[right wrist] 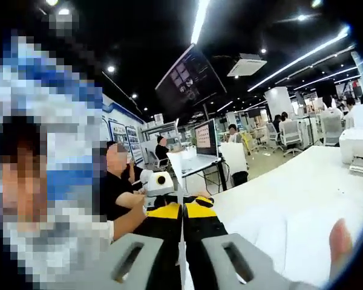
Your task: Organize the stack of printing papers by aligning and flattening the scattered papers on the table
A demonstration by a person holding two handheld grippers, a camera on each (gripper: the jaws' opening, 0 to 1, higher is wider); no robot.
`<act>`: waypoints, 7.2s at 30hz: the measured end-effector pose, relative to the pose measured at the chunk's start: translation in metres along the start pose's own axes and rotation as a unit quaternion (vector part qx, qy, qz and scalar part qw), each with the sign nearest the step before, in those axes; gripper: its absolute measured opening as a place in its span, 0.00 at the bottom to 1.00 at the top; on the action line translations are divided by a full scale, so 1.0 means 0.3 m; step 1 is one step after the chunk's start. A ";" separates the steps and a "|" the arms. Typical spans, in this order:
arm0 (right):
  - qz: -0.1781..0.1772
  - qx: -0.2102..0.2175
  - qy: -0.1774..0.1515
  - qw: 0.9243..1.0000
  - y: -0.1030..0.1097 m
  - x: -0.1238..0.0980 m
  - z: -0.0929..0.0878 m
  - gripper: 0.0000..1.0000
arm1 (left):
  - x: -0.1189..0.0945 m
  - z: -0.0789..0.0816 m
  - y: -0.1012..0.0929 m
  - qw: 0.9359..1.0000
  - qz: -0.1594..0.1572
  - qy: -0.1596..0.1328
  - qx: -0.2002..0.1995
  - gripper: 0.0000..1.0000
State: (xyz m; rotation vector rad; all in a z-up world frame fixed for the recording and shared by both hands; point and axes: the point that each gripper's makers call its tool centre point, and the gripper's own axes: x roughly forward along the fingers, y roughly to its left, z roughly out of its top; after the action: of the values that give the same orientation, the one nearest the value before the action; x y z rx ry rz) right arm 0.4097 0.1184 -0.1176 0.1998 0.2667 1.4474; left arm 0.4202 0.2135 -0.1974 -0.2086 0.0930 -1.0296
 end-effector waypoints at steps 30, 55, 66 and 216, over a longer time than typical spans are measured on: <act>0.030 0.064 -0.019 0.997 -0.071 0.087 -0.022 0.00 | -0.008 -0.023 -0.017 0.998 -0.012 0.041 -0.044 0.49; 0.038 0.078 -0.039 0.995 -0.082 0.120 -0.059 0.00 | -0.004 0.077 0.002 0.996 -0.010 -0.001 -0.086 0.26; 0.035 0.080 -0.038 0.995 -0.113 0.110 -0.061 0.00 | 0.001 0.070 -0.013 0.998 -0.014 0.004 -0.065 0.06; -0.190 -0.120 0.211 0.951 -0.649 0.167 -0.615 0.65 | -0.349 -0.062 0.074 0.989 0.141 0.041 0.010 0.06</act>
State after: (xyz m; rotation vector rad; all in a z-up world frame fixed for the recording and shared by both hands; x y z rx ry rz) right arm 0.5444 0.1411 -0.3537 -0.3500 0.4462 1.1130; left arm 0.3819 0.3120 -0.2226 -0.1304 0.1808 -0.7559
